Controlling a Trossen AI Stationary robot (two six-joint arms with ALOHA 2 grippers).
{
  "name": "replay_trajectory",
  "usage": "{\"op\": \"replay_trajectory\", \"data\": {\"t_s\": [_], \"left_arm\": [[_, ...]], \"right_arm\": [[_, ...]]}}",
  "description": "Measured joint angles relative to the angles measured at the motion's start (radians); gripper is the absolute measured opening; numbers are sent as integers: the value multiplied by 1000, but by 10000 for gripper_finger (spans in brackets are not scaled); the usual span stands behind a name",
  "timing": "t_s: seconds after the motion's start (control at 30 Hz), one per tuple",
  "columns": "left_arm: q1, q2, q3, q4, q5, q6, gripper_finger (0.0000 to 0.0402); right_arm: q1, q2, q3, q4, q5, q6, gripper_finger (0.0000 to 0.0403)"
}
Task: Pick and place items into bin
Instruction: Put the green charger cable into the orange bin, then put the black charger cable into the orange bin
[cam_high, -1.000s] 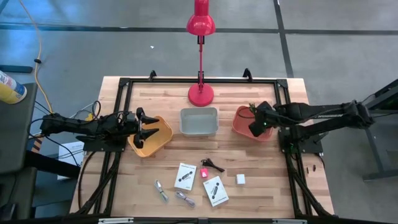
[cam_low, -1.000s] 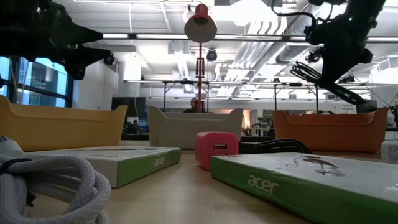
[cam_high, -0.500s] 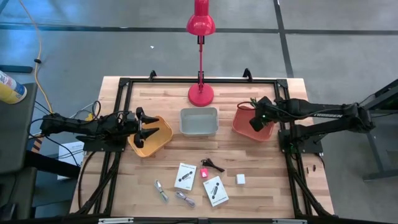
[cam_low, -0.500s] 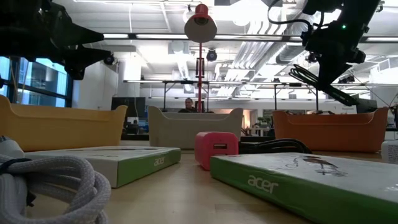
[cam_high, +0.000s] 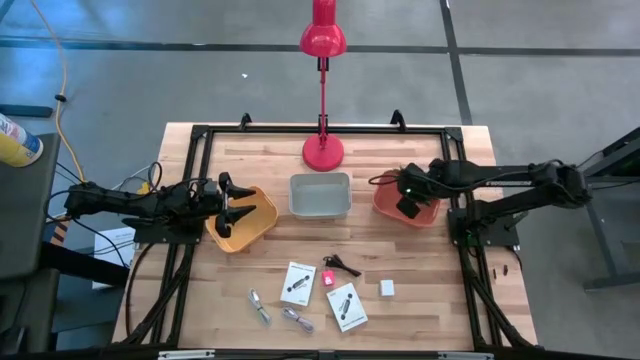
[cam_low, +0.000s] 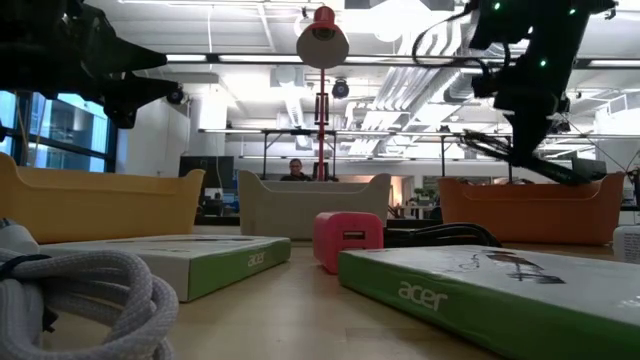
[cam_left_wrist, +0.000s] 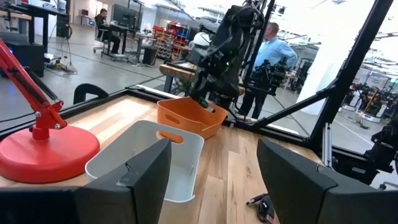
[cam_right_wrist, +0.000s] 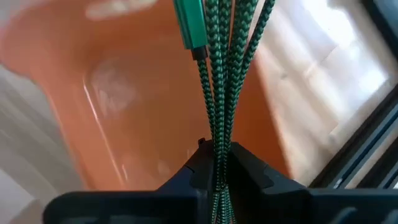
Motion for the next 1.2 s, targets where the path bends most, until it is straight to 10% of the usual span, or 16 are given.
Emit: {"op": "replay_trajectory", "data": {"t_s": [1.2], "left_arm": [[0, 0, 0, -3, -16, 0, 227]], "right_arm": [[71, 19, 94, 10, -31, 11, 107]]}}
